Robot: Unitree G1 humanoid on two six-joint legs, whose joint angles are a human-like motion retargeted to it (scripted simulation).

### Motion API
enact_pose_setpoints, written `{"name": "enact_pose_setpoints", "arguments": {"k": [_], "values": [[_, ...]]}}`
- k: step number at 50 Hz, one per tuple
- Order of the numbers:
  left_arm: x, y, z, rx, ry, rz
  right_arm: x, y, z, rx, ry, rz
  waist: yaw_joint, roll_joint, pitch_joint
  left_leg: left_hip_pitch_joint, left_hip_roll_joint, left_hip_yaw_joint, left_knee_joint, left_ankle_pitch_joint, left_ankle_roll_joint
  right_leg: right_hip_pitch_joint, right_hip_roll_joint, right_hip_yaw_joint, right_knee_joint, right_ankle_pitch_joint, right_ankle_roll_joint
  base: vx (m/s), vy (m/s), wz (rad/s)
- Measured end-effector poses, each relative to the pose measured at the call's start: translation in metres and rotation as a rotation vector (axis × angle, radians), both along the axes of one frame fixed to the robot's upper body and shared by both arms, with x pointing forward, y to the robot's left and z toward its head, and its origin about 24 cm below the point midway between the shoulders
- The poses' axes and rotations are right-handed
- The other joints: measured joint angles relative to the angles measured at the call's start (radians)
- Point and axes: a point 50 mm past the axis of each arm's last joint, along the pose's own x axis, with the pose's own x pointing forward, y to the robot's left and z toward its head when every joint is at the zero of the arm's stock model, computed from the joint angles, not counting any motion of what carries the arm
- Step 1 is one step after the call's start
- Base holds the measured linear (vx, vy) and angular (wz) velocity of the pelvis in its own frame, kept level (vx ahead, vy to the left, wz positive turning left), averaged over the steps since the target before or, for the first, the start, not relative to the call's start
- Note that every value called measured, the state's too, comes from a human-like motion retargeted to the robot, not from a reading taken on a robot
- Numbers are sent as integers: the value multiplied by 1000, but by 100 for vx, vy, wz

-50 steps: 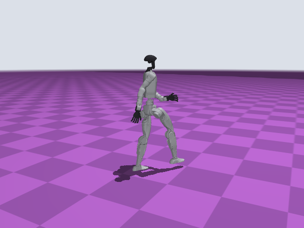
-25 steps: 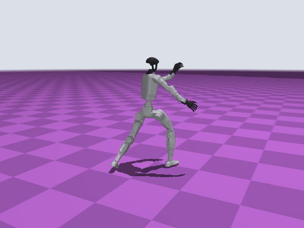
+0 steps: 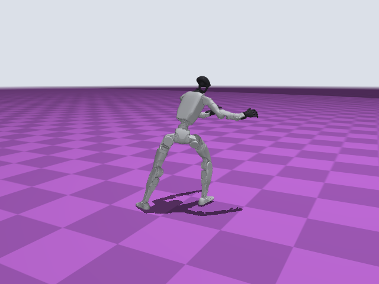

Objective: Kungfu

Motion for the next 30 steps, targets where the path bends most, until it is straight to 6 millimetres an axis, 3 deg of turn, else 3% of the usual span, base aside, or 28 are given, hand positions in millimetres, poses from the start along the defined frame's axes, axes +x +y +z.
{"name": "enact_pose_setpoints", "arguments": {"k": [3, 5, 7, 8, 9, 10, 12, 14, 16, 18, 20, 23, 25, 30], "values": [[7, -17, -82, 132, 259, -39, 23, 27, -40, 144, -110, 25, 128, 41, -5, -17, 30, 8, 0, 19, 0, -11, 27, -26, 6, -33, -11, -13, -1, -20], [5, -17, -161, 219, 512, -4, 54, 55, -91, 309, -40, 135, 204, 63, -5, -20, 59, 25, 2, 30, 0, -18, 57, -42, 10, -57, -23, -14, -8, -49], [-19, -7, -258, 267, 823, 60, 96, 108, -176, 559, 315, 327, 250, 77, -6, -31, 87, 35, 5, 46, 0, -26, 81, -60, 18, -82, -32, -18, -11, -37], [-40, 0, -304, 301, 992, 78, 105, 145, -226, 687, 601, 471, 262, 82, -2, -35, 99, 35, 7, 53, 0, -25, 89, -69, 23, -96, -34, -15, -15, -15], [-66, 11, -343, 339, 1157, 82, 100, 182, -266, 750, 933, 688, 274, 88, 8, -37, 111, 33, 9, 59, 0, -20, 97, -77, 31, -110, -35, -10, -19, -3], [-94, 25, -376, 375, 1322, 83, 81, 214, -299, 813, 1279, 931, 286, 96, 20, -37, 123, 30, 10, 65, 0, -13, 106, -85, 41, -125, -36, -4, -20, 4], [-143, 34, -414, 318, 1486, 69, 42, 229, -323, 714, 1818, 1276, 323, 107, 42, -38, 147, 16, 17, 74, 0, 5, 124, -94, 63, -158, -39, 2, -20, 13], [-172, 38, -426, 191, 1473, 145, 39, 254, -333, 501, 1905, 1276, 367, 131, 73, -39, 195, -10, 36, 78, 0, 47, 163, -118, 74, -188, -43, 7, -20, 6], [-185, 50, -425, 64, 1404, 255, 42, 293, -342, 351, 1760, 1220, 404, 166, 114, -41, 266, -36, 61, 84, 2, 106, 216, -157, 74, -209, -51, 2, -23, 11], [-193, 54, -422, -22, 1349, 319, 38, 315, -347, 371, 1615, 1198, 423, 187, 130, -52, 286, -54, 65, 100, 15, 141, 224, -179, 78, -213, -56, -6, -11, 56], [-199, 59, -421, -17, 1326, 348, 31, 333, -349, 517, 1531, 1263, 436, 198, 131, -60, 285, -67, 59, 116, 20, 160, 217, -185, 83, -212, -56, -3, 3, 65], [-205, 60, -425, 21, 1364, 361, 22, 337, -353, 726, 1507, 1362, 436, 202, 130, -58, 274, -78, 47, 121, 4, 173, 205, -178, 90, -208, -46, 0, 8, 46], [-207, 55, -425, 29, 1380, 358, 17, 333, -356, 758, 1516, 1362, 420, 198, 117, -67, 234, -58, 31, 123, 0, 161, 161, -168, 99, -194, -33, 0, 25, 72], [-210, 38, -423, -97, 1377, 400, 18, 322, -358, 551, 1533, 1274, 350, 145, 52, -96, 79, -36, -12, 116, 0, 98, 2, -102, 149, -176, 10, 2, 20, 98]]}}
